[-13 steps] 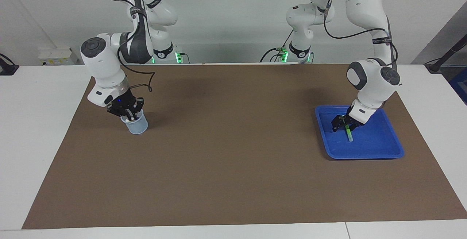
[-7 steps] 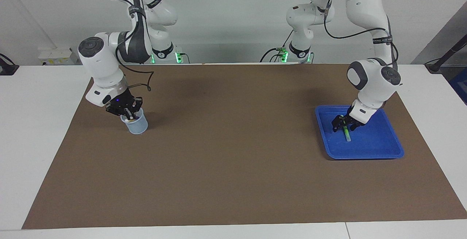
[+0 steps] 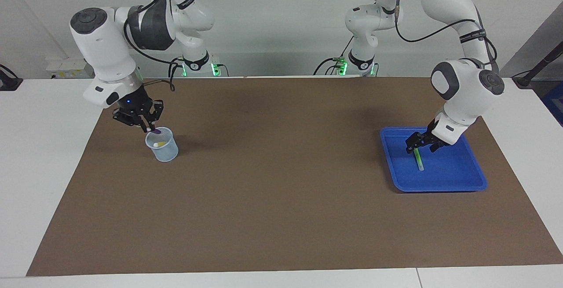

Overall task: Right arm passes pens to left for tray arrangement
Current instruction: 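Pull the purple pen from the cup with the right gripper, then carry the purple pen with the right gripper toward the left gripper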

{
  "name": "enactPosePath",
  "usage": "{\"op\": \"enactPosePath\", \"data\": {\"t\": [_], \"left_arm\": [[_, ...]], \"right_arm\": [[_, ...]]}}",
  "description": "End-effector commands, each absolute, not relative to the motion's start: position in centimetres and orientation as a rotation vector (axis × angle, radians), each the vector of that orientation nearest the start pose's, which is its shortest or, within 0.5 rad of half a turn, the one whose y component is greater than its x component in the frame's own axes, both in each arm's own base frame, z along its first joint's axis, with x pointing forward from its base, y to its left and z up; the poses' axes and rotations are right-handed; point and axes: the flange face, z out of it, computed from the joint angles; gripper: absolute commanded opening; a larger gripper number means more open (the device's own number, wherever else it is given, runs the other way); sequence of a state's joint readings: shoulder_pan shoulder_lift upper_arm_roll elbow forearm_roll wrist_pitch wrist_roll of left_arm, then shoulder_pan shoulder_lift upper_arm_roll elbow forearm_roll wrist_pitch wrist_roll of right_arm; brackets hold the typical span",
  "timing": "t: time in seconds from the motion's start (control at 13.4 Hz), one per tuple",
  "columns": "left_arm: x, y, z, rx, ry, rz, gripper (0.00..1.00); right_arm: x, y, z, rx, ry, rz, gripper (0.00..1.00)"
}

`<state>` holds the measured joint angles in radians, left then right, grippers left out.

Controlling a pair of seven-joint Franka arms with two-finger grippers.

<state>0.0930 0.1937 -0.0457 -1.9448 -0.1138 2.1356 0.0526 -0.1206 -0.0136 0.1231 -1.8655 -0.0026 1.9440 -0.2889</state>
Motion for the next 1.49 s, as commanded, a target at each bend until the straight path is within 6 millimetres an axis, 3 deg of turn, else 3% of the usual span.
{"op": "enactPosePath", "data": {"t": [0.0,0.15,0.3,0.6,0.9,1.05,1.19,1.42], "left_arm": [[59.2,-0.3,41.4,-3.258,-0.298,0.011,0.96],[59.0,-2.5,43.6,-3.298,-0.628,-0.012,0.96],[58.9,-5.4,45.2,-3.297,-0.925,0.003,0.96],[58.2,-11.1,48.0,-3.217,-1.484,0.065,0.96],[57.1,-17.5,50.6,-2.975,-2.096,0.071,0.96],[56.4,-20.4,51.7,-2.816,-2.371,0.105,0.96],[55.5,-22.9,52.7,-2.725,-2.525,0.133,0.96],[54.0,-25.7,52.5,-2.653,-2.586,0.209,0.96]], "right_arm": [[57.2,2.6,54.8,-3.060,-0.442,-0.185,0.00],[57.3,4.3,55.5,-3.020,-0.307,-0.207,0.00],[57.1,7.5,55.6,-2.968,-0.077,-0.200,0.00],[57.1,12.0,55.4,-2.808,0.267,-0.228,0.00],[55.4,17.6,54.0,-2.609,0.579,-0.310,0.00],[54.6,20.8,54.5,-2.488,0.747,-0.321,0.00],[53.4,24.1,54.4,-2.361,0.899,-0.329,0.00],[50.8,28.2,51.7,-2.184,1.015,-0.395,0.00]]}}
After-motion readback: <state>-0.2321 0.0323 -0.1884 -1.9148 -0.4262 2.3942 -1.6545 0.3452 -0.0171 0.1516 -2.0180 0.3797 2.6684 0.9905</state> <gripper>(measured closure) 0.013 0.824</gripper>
